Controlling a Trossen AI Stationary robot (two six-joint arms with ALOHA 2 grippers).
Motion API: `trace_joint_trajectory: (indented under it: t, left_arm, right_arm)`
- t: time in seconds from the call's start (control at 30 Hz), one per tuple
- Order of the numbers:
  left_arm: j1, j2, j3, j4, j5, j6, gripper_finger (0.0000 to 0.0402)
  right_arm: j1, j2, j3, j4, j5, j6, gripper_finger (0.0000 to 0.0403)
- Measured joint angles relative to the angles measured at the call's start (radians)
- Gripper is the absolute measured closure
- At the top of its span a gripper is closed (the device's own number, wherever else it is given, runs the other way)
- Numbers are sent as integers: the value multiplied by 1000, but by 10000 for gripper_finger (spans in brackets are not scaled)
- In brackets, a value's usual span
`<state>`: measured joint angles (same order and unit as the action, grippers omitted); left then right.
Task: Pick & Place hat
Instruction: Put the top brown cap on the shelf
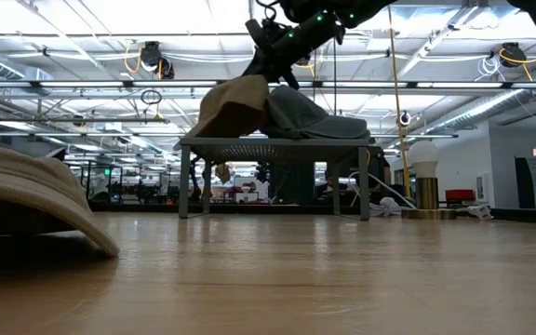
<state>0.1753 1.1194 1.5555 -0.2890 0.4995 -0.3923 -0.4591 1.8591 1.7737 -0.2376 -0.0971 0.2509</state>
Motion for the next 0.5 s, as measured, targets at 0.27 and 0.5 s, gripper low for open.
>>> trace_joint_trajectory:
  t: [0.27, 0.5]
  left_arm:
    - [0, 0, 0, 0, 0, 2, 149]
    - [0, 0, 0, -9, -2, -8, 149]
  right_arm:
    - [0, 0, 0, -100, 27, -249, 388]
    - [0, 1, 0, -187, 53, -358, 385]
